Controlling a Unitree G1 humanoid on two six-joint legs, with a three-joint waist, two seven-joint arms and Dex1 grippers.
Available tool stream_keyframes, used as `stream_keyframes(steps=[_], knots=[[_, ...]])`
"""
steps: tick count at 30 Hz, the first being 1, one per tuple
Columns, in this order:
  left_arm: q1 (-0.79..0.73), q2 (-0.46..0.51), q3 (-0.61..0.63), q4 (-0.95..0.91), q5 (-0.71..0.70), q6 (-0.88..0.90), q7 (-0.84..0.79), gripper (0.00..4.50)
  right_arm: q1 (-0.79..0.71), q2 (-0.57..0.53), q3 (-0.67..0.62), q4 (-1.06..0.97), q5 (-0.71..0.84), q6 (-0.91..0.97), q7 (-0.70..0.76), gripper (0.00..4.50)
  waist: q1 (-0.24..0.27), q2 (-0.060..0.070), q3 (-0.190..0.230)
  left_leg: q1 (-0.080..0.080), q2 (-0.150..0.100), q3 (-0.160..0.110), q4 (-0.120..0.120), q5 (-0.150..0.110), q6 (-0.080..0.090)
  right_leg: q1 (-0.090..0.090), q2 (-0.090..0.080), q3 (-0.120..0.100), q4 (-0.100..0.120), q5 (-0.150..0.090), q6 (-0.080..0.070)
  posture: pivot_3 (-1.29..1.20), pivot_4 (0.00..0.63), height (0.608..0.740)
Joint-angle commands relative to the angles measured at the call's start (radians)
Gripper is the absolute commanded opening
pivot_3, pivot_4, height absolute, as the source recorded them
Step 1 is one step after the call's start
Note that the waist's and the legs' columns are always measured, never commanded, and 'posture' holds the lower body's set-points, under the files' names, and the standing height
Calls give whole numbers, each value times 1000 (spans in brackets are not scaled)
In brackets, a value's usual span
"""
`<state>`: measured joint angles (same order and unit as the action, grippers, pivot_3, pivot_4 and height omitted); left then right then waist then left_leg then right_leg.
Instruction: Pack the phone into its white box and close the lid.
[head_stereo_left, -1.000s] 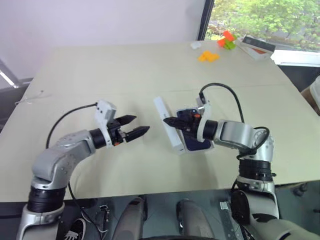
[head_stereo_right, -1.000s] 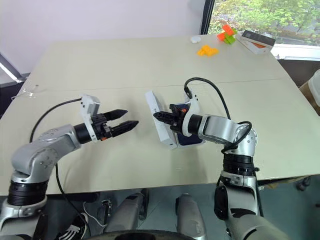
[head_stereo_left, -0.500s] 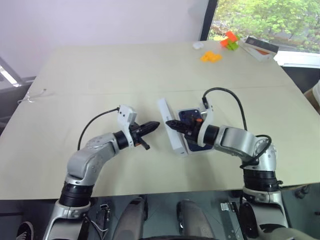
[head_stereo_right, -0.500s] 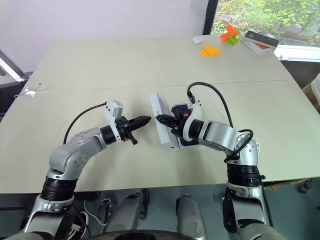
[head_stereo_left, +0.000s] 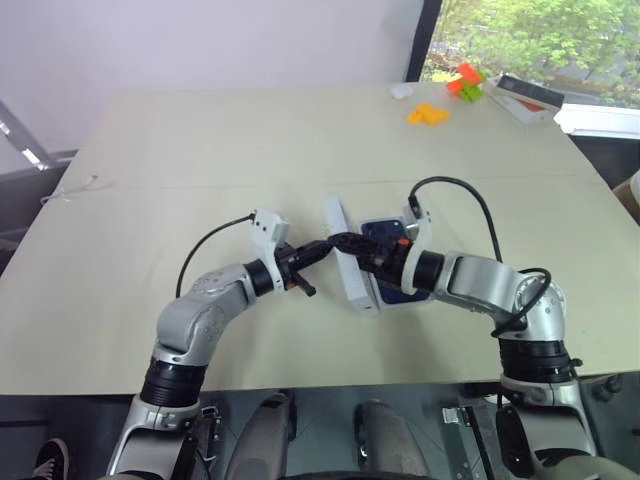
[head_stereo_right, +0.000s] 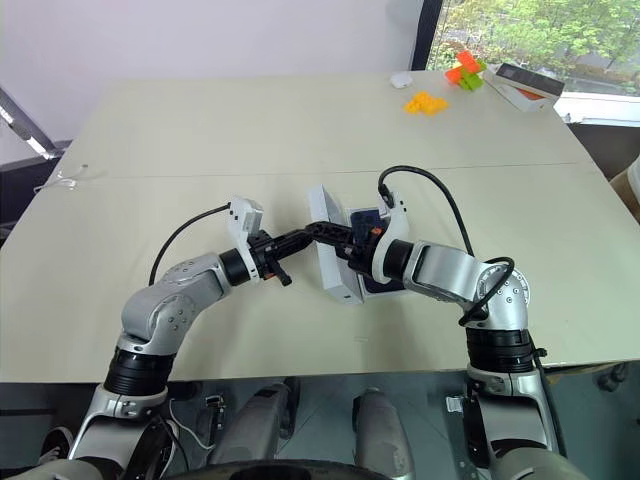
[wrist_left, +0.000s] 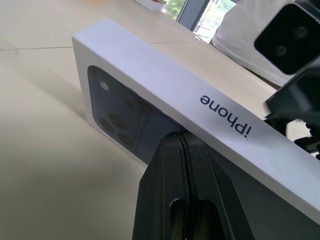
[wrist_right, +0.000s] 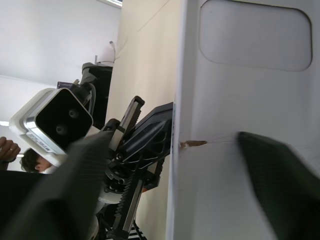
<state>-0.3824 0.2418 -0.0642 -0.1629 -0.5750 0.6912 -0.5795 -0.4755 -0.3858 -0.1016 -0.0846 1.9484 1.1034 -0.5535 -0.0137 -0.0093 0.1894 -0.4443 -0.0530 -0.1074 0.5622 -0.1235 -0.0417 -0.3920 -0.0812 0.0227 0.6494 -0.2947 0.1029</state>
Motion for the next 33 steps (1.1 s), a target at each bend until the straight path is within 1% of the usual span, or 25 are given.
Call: stream_keyframes(steps=[1,4,8,11,13,14,15,17,19,22,23,26,29,31,33], knots=[[-26,-13,-7,-22,-2,-5,-2,0,-38,-57,18,-22,24,-2,19,4417,1,0,0,0,0,0,0,0,0,0,0,0,0,0,0,0,150,740],[-25,-20,-5,-32,-23,23,-5,0,-80,-125,29,-5,12,10,69,4417,1,0,0,0,0,0,0,0,0,0,0,0,-1,0,0,0,150,740],[-16,-20,-3,-32,-9,14,-3,0,-144,-219,28,50,-64,45,178,4417,0,0,0,-1,0,0,0,0,0,0,0,0,-1,0,0,0,150,740],[-16,-20,-2,-27,-2,5,-4,0,-165,-270,42,53,-162,84,292,4417,1,0,0,-1,0,1,-1,0,0,0,0,-1,-2,0,0,0,150,740],[-24,-25,-9,-20,2,3,-5,0,-178,-320,47,33,-277,104,442,4417,2,0,0,-1,0,2,-1,0,0,0,0,-1,-2,0,0,0,150,740],[-27,-31,-12,-14,0,5,-7,0,-189,-332,40,58,-309,107,483,4417,2,0,0,-2,0,3,0,0,0,0,0,-1,-2,0,0,0,150,740],[-33,-39,-17,-3,1,5,-6,0,-200,-358,49,69,-385,95,553,4417,2,0,0,-2,-1,3,0,0,0,0,0,-2,-3,0,0,0,150,740],[-44,-57,-31,18,12,-5,-6,0,-194,-443,109,35,-572,46,752,4417,5,0,1,-2,-1,3,0,0,0,0,-1,-1,-3,0,0,0,150,740],[-50,-68,-38,29,21,-14,-8,0,-182,-496,154,10,-702,6,906,4417,8,-1,1,-2,-2,2,1,0,1,1,-1,-3,-4,0,0,0,150,740],[-75,-94,-57,70,33,-26,-12,0,-193,-579,174,74,-864,-90,1139,4417,5,-1,1,-2,-2,3,1,-1,1,1,-1,-3,-5,0,0,0,150,740],[-85,-102,-65,83,40,-34,-16,0,-194,-614,198,81,-945,-154,1225,4417,4,-1,1,-3,-2,3,1,-1,1,0,-1,-3,-5,0,1,0,150,740],[-111,-125,-72,120,54,-48,-24,0,-182,-685,241,80,-1099,-274,1434,4417,4,-1,1,-3,-2,3,1,-1,0,0,-1,-3,-5,0,1,0,150,740],[-127,-136,-94,157,76,-74,-40,0,-150,-723,256,49,-1176,-322,1575,4417,2,-1,1,-3,-2,3,0,-1,0,0,-1,-3,-5,1,5,0,150,740],[-142,-156,-108,205,101,-105,-47,0,-135,-723,270,48,-1247,-355,1609,4417,2,-1,1,-3,-2,3,-1,-1,0,0,-1,-3,-4,1,5,0,150,740],[-161,-180,-103,244,106,-113,-40,0,-134,-706,253,40,-1261,-356,1639,4417,3,-1,1,-2,-2,3,-1,-1,0,0,-1,-3,-4,1,5,0,150,740]])
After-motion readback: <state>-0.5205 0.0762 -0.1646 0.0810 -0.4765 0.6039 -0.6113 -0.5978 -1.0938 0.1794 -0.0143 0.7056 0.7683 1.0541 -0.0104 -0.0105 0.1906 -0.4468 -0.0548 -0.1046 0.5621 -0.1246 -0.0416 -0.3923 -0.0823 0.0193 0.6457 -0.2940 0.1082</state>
